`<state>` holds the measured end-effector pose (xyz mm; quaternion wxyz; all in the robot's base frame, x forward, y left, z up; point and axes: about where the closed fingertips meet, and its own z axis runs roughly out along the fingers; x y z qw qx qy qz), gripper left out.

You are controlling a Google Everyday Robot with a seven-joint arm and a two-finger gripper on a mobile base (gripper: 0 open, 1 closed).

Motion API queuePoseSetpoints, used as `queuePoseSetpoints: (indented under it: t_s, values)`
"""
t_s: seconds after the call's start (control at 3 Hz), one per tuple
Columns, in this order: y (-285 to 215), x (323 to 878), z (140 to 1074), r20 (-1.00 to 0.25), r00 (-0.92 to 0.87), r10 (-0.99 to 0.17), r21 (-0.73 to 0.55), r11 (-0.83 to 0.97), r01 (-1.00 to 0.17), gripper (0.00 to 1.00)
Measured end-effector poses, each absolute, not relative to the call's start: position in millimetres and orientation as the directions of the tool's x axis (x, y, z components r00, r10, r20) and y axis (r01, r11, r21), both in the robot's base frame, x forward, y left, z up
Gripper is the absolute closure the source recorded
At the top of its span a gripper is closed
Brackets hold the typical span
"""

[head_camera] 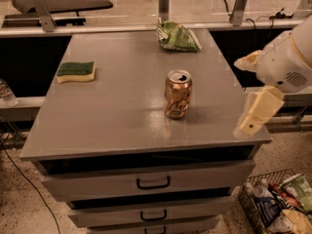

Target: Move orange can near green jalapeno chip bag

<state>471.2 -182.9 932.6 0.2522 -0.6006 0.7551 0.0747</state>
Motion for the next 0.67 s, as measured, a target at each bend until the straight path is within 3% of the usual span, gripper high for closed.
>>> queuePoseSetpoints:
  t_s: [0.67]
  values:
    - [-134,511,920,-0.696,-0.113,-0.709,-0.109,0.261,-0.959,0.0]
